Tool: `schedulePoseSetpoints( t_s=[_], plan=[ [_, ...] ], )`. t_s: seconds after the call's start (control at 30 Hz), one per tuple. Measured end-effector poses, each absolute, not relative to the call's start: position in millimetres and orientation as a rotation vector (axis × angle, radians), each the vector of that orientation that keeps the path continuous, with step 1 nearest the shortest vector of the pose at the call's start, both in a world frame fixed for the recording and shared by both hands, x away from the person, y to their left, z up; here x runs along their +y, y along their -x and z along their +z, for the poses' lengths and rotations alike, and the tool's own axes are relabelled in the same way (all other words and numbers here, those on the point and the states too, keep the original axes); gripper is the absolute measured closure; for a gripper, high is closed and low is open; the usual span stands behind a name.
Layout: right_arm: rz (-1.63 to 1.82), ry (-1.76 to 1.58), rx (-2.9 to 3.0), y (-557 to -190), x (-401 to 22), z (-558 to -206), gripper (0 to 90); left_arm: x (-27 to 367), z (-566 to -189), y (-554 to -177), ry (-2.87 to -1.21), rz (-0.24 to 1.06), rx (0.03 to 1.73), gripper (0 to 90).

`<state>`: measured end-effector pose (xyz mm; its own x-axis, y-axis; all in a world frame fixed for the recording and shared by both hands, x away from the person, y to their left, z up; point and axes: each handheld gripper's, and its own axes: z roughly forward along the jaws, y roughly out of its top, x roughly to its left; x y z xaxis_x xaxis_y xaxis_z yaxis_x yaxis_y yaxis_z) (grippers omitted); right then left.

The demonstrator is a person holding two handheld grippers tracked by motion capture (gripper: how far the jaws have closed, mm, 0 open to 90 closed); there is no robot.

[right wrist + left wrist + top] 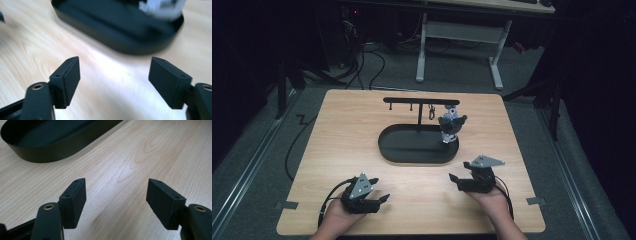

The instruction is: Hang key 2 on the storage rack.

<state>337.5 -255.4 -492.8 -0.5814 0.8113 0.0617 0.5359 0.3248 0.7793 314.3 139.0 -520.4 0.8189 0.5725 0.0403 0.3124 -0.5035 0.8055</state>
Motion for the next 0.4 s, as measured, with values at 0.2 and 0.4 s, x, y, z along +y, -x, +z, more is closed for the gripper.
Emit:
schedulePoseSetpoints(
  t_s=[0.2, 0.4],
  plan=[
    [1.067, -1.232, 2.156, -298.7, -286.0, -522.2, 17.2, 137.3, -520.8, -314.4, -2.131, 0.371, 0.646, 33.0],
    [1.079, -1.312, 2.066, -292.1, -305.3, -524.2, 15.5, 136.6, -520.1, -316.2, -2.117, 0.370, 0.657, 33.0]
  ],
)
